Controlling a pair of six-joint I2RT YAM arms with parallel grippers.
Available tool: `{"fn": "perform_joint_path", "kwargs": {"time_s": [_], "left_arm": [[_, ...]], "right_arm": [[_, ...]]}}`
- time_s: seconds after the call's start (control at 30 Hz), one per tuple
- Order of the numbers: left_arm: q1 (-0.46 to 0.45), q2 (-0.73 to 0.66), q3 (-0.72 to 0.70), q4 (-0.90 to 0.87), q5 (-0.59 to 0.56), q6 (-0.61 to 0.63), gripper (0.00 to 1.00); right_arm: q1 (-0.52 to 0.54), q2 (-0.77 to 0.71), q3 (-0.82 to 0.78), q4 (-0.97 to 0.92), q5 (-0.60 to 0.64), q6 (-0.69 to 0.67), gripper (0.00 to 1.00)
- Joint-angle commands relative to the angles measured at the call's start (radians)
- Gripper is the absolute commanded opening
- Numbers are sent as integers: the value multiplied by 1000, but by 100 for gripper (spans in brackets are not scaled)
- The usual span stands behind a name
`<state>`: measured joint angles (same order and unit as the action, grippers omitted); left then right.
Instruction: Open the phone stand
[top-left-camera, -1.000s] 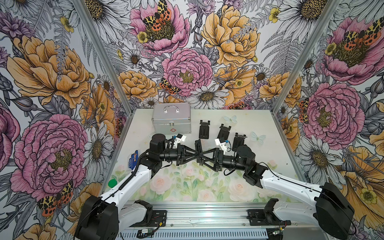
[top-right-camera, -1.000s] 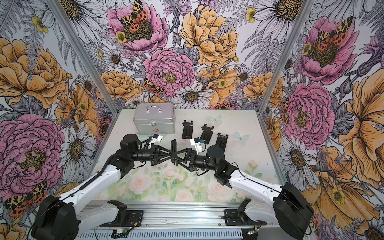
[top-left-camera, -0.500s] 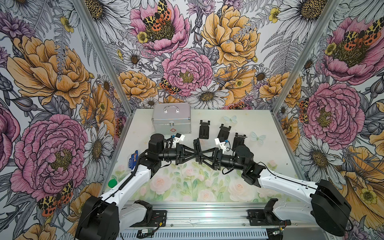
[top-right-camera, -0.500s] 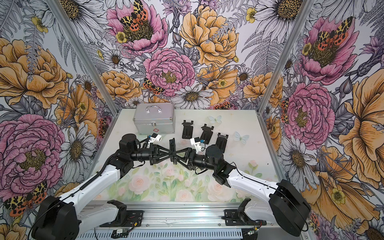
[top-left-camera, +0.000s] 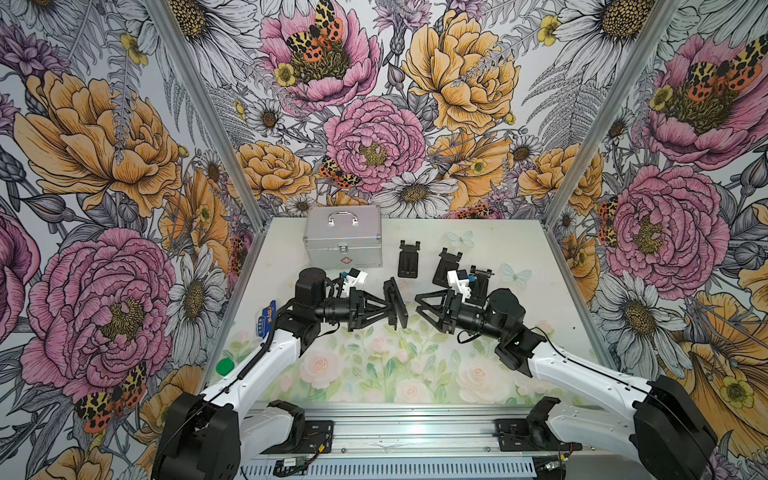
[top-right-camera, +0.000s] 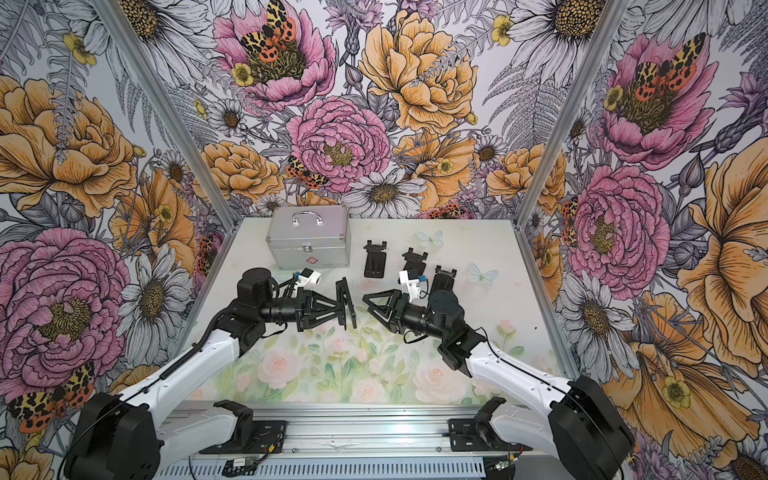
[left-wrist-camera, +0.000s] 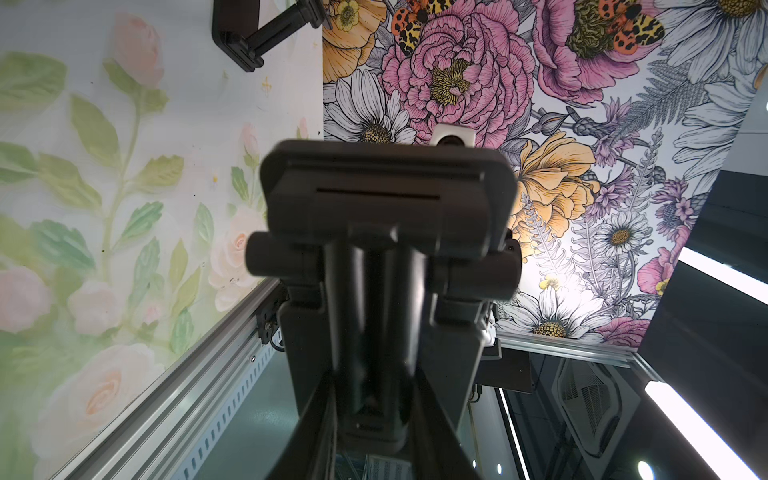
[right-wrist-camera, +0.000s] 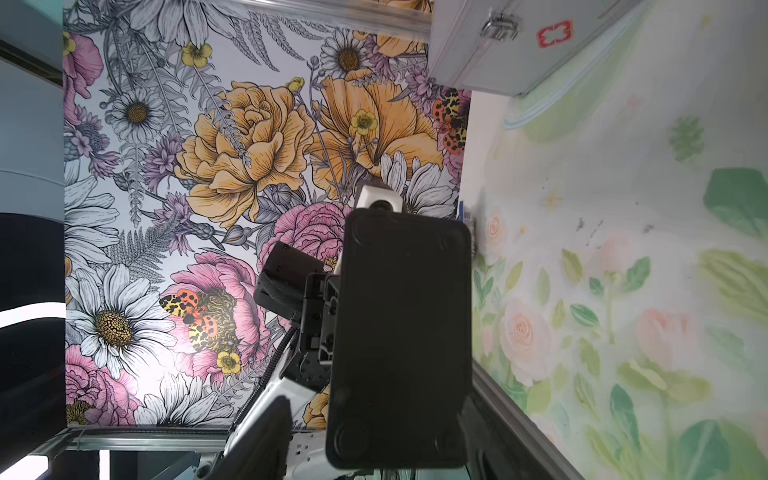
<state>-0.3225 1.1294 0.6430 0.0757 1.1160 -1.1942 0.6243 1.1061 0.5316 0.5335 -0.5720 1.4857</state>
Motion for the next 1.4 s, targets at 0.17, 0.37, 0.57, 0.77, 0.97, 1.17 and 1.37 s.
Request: {"fn": "perform_joint_path", "kwargs": {"time_s": [0.17, 0.37, 0.57, 0.77, 0.97, 1.17, 1.37], "left_arm": [[6, -31, -10, -4, 23, 35, 0], [10, -33, 1, -5, 15, 31, 0], [10, -27, 4, -5, 15, 36, 0], [11, -29, 3, -5, 14, 35, 0], [14, -31, -3, -6, 13, 37, 0], [20, -30, -5, -8, 11, 42, 0], [27, -28, -5, -10, 9, 45, 0]], "right_arm": [[-48, -9, 0, -21, -62, 4, 50], [-34, 34, 41, -20, -120, 8, 99], [5, 99, 59, 48, -148, 48, 99], [59, 178, 83, 124, -130, 71, 99], [71, 228, 90, 219, -124, 115, 96], [89, 279, 102, 302, -129, 154, 80], [101, 299, 115, 315, -124, 156, 69]]}}
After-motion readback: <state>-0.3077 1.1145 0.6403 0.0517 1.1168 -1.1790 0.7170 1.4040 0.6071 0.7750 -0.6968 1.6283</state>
